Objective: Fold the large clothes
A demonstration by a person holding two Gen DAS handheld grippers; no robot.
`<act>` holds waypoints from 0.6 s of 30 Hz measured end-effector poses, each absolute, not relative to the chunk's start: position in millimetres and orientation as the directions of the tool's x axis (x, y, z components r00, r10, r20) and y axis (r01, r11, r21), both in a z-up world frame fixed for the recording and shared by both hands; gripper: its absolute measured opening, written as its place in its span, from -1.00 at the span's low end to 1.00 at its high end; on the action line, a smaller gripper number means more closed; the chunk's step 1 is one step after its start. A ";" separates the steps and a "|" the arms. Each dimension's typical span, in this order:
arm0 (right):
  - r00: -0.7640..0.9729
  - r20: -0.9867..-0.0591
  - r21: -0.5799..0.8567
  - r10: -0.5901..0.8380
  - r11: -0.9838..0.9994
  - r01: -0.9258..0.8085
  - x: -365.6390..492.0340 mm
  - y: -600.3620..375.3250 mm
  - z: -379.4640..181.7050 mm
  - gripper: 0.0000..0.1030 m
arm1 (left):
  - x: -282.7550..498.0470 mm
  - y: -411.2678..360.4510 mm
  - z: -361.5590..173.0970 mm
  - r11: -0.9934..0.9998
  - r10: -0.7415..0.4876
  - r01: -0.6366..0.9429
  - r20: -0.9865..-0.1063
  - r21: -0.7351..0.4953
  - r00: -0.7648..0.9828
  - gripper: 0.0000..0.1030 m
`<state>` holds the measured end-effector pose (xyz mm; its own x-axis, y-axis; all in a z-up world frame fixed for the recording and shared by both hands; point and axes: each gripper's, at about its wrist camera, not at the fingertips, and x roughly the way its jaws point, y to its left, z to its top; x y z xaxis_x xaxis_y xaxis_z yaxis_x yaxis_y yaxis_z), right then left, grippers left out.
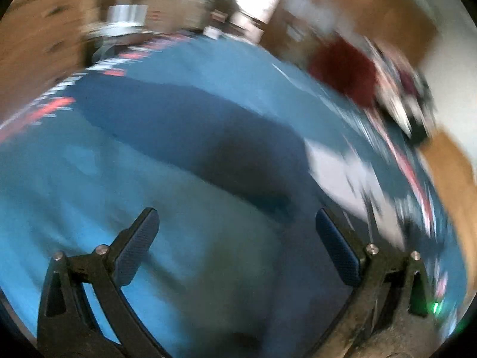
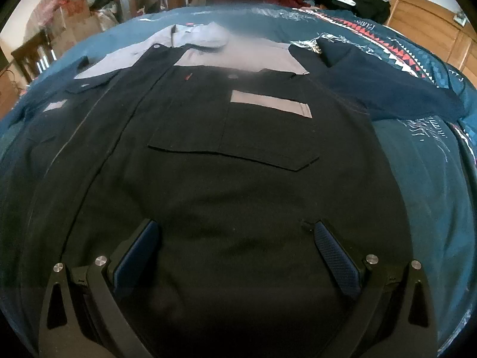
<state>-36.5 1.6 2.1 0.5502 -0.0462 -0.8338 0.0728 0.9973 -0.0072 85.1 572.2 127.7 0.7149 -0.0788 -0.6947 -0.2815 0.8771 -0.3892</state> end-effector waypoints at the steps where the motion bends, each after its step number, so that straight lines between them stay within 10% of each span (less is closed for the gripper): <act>1: 0.548 -0.835 -0.007 -0.045 0.997 0.072 -36.3 1.6 2.0 1.00 | 90.0 593.7 124.8 0.859 -0.065 -0.313 -0.692 -0.406 0.719 0.99; 7: 0.536 -0.843 -0.015 -0.046 0.998 0.062 -32.3 1.8 1.8 1.00 | 143.1 732.3 63.6 0.649 -0.190 -0.404 -0.652 -0.644 0.734 0.92; 18: 0.544 -0.837 -0.027 -0.056 0.998 0.062 -13.3 2.7 1.5 1.00 | 224.5 731.2 49.0 0.708 -0.132 -0.433 -0.708 -0.557 0.694 0.68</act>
<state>-13.3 2.7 1.5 0.5436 -0.0561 -0.8374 0.0617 0.9977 -0.0268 224.5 731.2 49.0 0.6941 -0.1318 -0.7077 -0.4334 0.7084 -0.5570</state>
